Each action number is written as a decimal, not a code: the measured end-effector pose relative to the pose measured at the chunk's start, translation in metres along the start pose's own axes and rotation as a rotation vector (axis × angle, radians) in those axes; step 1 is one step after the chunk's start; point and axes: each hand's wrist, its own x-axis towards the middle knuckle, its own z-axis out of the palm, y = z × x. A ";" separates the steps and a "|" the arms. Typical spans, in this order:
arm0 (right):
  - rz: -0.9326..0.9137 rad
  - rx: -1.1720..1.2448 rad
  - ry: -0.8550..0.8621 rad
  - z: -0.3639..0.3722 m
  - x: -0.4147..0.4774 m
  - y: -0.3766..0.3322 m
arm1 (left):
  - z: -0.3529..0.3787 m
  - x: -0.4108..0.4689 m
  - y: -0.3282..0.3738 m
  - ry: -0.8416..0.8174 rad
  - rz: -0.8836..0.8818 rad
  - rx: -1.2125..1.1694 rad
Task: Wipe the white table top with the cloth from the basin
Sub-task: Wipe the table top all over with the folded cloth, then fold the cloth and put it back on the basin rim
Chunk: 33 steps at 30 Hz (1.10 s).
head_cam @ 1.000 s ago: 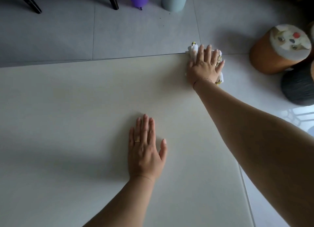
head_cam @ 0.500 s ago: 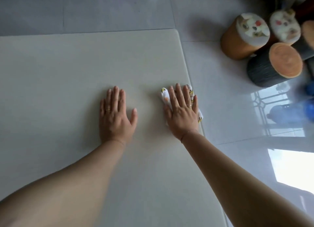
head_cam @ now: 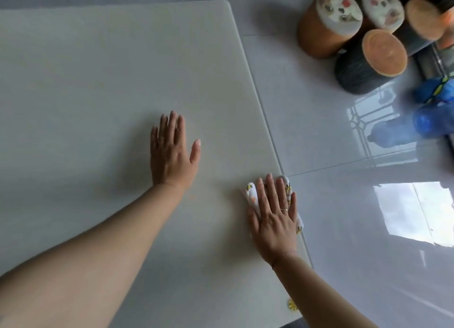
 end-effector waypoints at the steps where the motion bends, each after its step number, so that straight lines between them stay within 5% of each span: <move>1: 0.012 -0.002 -0.002 0.002 -0.015 0.003 | 0.003 -0.023 0.012 -0.031 0.029 -0.042; 10: 0.124 0.012 -0.061 0.019 -0.140 0.028 | 0.017 -0.196 0.103 -0.236 0.235 -0.183; 16: 0.210 0.216 -0.092 0.011 -0.189 0.040 | 0.009 -0.256 0.128 -0.339 0.172 -0.121; 20: 0.565 0.405 0.171 0.003 -0.208 0.055 | 0.012 -0.271 0.144 -0.519 0.011 -0.140; 24: 0.980 1.037 -0.037 -0.003 -0.197 0.063 | 0.023 -0.268 0.160 -0.547 -0.152 -0.184; 33: 0.888 1.159 0.036 -0.074 -0.190 0.056 | -0.035 -0.234 0.171 -0.674 -0.252 -0.597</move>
